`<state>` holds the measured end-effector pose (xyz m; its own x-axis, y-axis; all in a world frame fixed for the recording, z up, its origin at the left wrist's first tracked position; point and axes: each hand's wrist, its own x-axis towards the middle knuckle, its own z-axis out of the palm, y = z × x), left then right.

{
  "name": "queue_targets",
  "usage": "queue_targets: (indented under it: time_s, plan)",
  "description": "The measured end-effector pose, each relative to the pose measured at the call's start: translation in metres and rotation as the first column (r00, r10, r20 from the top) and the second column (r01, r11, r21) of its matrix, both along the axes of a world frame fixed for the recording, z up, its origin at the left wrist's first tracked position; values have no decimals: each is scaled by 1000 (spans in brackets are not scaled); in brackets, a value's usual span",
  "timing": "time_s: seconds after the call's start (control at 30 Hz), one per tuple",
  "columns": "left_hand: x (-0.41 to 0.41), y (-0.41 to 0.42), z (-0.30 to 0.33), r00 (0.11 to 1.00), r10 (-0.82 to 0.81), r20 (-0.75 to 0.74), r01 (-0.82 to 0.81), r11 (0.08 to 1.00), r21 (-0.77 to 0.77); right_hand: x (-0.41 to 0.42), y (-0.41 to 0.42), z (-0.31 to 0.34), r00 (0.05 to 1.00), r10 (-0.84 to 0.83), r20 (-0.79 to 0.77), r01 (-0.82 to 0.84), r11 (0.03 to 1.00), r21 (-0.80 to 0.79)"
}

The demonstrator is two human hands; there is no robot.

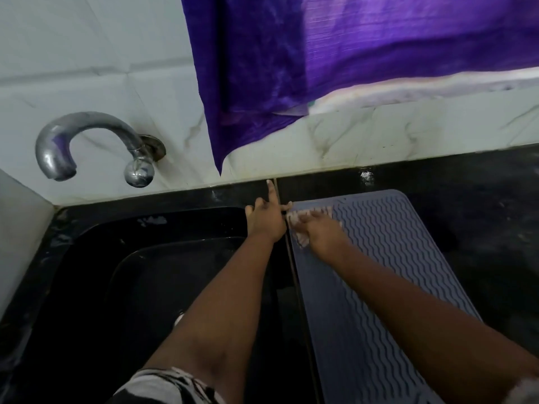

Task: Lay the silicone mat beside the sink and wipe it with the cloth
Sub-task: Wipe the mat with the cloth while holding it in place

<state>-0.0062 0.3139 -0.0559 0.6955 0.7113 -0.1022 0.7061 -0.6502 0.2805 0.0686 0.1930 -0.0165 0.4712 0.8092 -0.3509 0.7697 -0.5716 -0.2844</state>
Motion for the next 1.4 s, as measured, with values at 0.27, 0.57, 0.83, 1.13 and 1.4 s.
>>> queue_targets:
  time_s: [0.27,0.57,0.83,1.13,1.4]
  plan:
    - [8,8,12,992,-15,-123,22,998,57,5,-28,68,967,30,-253,-63,990,-126]
    - [12,9,17,983,3,-183,5,999,44,-19,-6,-11,957,211,198,-172,966,-195]
    - [15,7,26,957,-82,-277,109,990,85,-43,-81,42,951,11,-308,-99,957,-273]
    - [16,-11,32,948,-51,-314,90,990,110,-16,-23,-1,971,201,130,-170,962,-216]
    - [15,-15,29,956,-45,-291,87,987,132,-95,-139,23,987,156,-44,-162,932,-325]
